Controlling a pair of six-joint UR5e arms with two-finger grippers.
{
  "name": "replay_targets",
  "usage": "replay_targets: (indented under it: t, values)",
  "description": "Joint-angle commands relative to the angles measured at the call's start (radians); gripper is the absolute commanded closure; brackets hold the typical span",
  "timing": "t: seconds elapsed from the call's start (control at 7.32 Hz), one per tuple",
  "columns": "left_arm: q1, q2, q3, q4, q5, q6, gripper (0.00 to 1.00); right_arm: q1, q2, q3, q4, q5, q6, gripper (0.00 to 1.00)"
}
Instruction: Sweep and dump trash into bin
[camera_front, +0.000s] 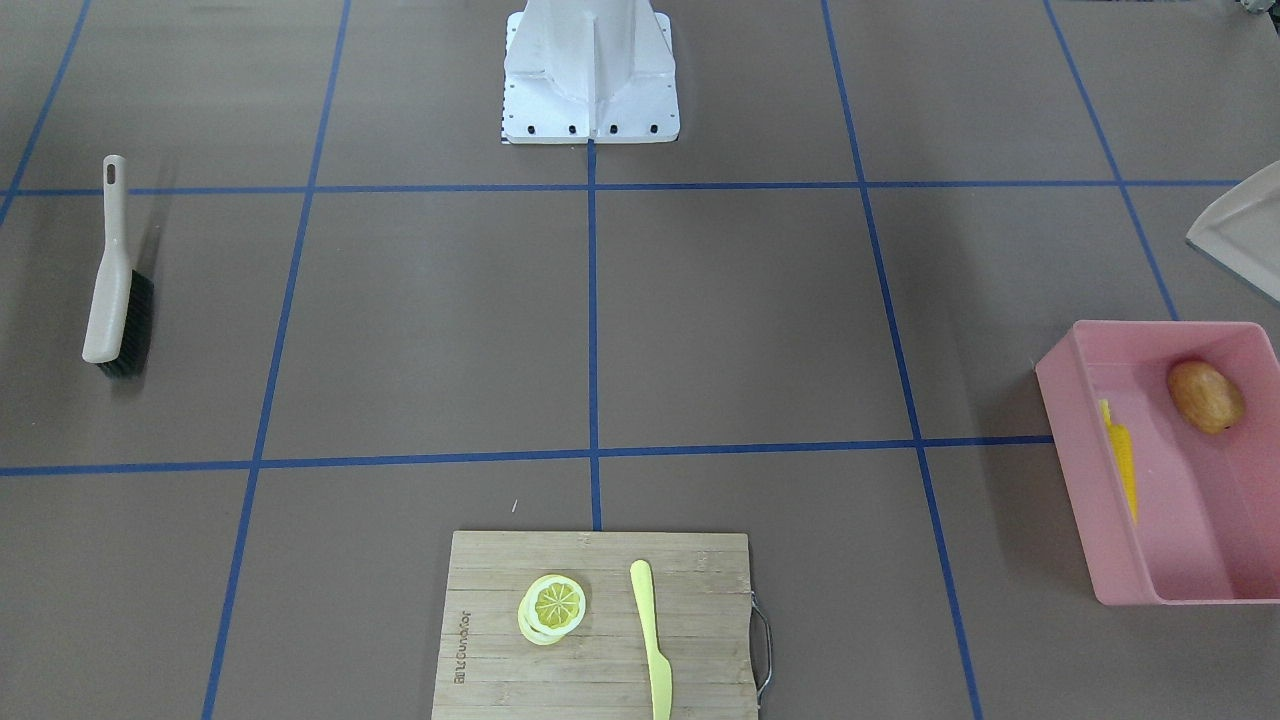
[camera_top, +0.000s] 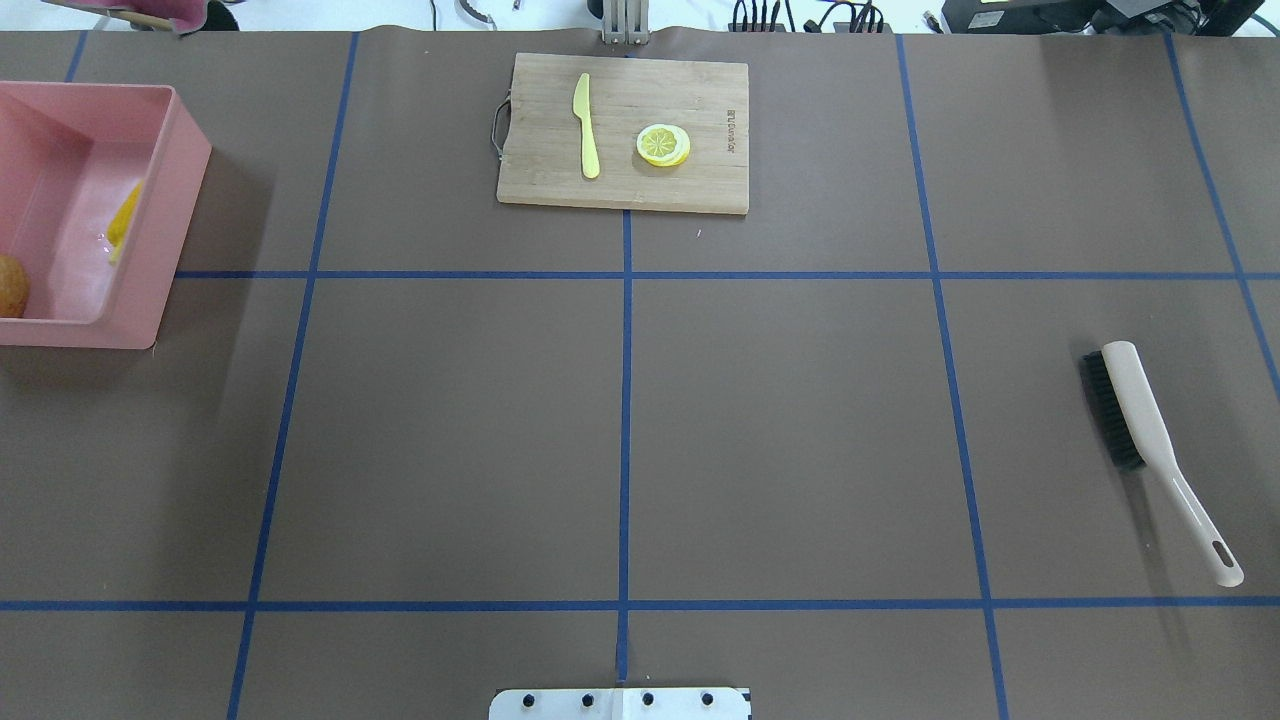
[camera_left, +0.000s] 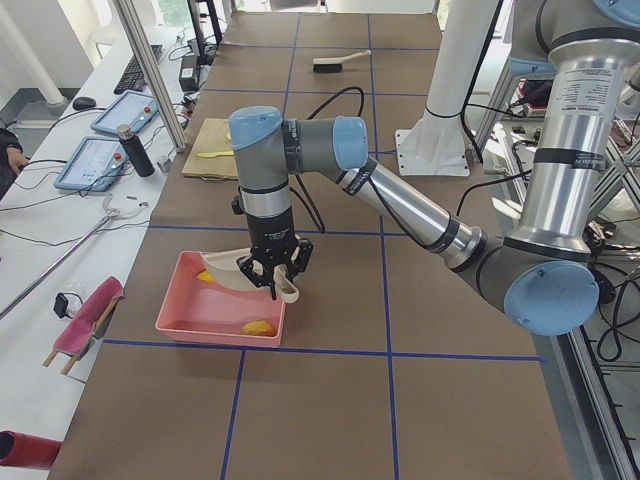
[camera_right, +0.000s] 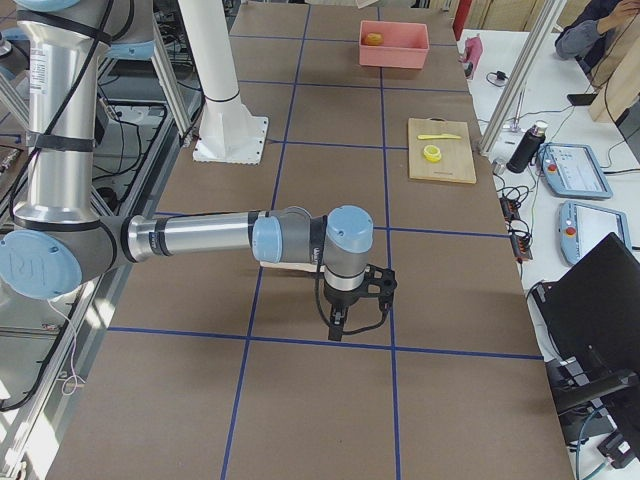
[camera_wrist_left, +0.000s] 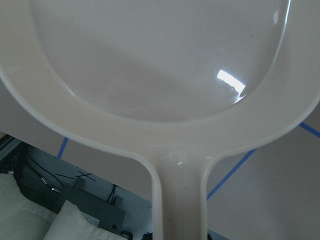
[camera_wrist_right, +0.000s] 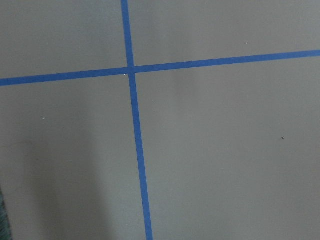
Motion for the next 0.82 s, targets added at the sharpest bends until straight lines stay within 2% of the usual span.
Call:
replay_targets:
  t: [0.0, 0.27, 0.41, 0.68]
  values:
    - [0.087, -0.013, 0.029, -0.163, -0.246, -0.079, 1.00, 0.011, 0.000, -0.038, 0.004, -0.001, 0.001, 0.00]
    - [0.236, -0.078, 0.066, -0.265, -0.293, -0.162, 1.00, 0.011, 0.006, -0.043, 0.006, -0.002, -0.002, 0.00]
    - [0.322, -0.120, 0.104, -0.303, -0.324, -0.224, 1.00, 0.011, 0.014, -0.052, 0.045, -0.001, -0.029, 0.00]
    - [0.463, -0.147, 0.107, -0.407, -0.324, -0.408, 1.00, 0.011, 0.012, -0.141, 0.174, -0.001, -0.068, 0.00]
